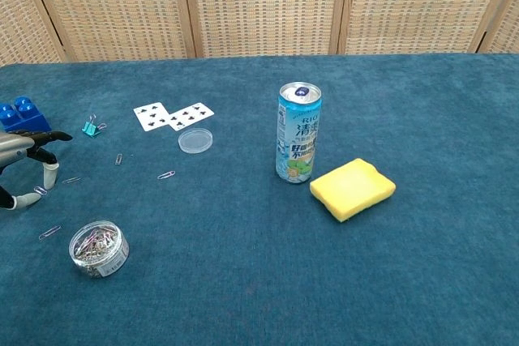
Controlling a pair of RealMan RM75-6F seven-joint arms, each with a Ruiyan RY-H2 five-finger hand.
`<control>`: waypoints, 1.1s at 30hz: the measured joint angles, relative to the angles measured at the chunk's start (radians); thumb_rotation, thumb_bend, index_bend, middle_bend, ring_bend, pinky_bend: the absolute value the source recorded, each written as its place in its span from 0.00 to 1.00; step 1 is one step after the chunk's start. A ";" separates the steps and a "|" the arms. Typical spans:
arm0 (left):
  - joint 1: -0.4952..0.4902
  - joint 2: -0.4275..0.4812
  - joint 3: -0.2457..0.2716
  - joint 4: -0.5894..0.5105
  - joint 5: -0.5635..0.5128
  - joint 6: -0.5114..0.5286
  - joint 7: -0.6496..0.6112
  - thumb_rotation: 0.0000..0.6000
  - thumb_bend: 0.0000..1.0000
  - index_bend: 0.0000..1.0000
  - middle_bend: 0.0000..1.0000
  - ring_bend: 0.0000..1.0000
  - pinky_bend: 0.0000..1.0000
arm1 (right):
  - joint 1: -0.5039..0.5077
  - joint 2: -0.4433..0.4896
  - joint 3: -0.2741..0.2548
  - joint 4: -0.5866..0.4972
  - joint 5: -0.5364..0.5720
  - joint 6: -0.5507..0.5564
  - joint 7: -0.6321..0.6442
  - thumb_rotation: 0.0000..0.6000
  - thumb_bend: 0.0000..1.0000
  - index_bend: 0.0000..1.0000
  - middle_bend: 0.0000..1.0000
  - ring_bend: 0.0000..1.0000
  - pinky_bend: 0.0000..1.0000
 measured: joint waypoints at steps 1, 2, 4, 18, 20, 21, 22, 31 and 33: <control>0.000 -0.002 0.000 0.002 0.000 0.000 0.000 1.00 0.38 0.54 0.00 0.00 0.00 | 0.000 0.000 0.000 0.000 0.000 -0.001 0.001 1.00 0.00 0.04 0.00 0.00 0.00; 0.001 -0.003 0.000 0.004 0.000 0.000 0.001 1.00 0.38 0.55 0.00 0.00 0.00 | 0.000 0.000 0.000 0.000 0.000 -0.001 0.001 1.00 0.00 0.05 0.00 0.00 0.00; 0.001 -0.006 0.000 0.008 -0.002 -0.002 0.002 1.00 0.38 0.57 0.00 0.00 0.00 | 0.001 0.000 0.000 0.001 0.000 -0.001 0.002 1.00 0.00 0.05 0.00 0.00 0.00; 0.004 0.000 -0.003 0.003 -0.006 0.001 0.011 1.00 0.39 0.62 0.00 0.00 0.00 | -0.001 0.003 -0.001 0.001 -0.004 0.001 0.009 1.00 0.00 0.04 0.00 0.00 0.00; 0.004 0.002 -0.003 0.000 -0.005 0.003 0.010 1.00 0.40 0.63 0.00 0.00 0.00 | -0.001 0.003 -0.001 0.000 -0.004 0.002 0.009 1.00 0.00 0.05 0.00 0.00 0.00; 0.005 0.004 -0.003 -0.003 -0.004 0.007 0.010 1.00 0.40 0.63 0.00 0.00 0.00 | -0.001 0.003 -0.001 0.000 -0.005 0.003 0.009 1.00 0.00 0.05 0.00 0.00 0.00; 0.005 0.005 -0.003 -0.006 -0.002 0.010 0.009 1.00 0.40 0.63 0.00 0.00 0.00 | -0.002 0.004 -0.001 0.000 -0.005 0.004 0.010 1.00 0.00 0.05 0.00 0.00 0.00; 0.007 0.056 -0.008 -0.098 0.026 0.079 0.017 1.00 0.41 0.64 0.00 0.00 0.00 | -0.005 0.008 -0.001 0.000 -0.010 0.012 0.021 1.00 0.00 0.05 0.00 0.00 0.00; 0.008 0.075 -0.008 -0.138 0.037 0.099 0.028 1.00 0.41 0.64 0.00 0.00 0.00 | -0.006 0.010 -0.001 -0.001 -0.012 0.014 0.024 1.00 0.00 0.04 0.00 0.00 0.00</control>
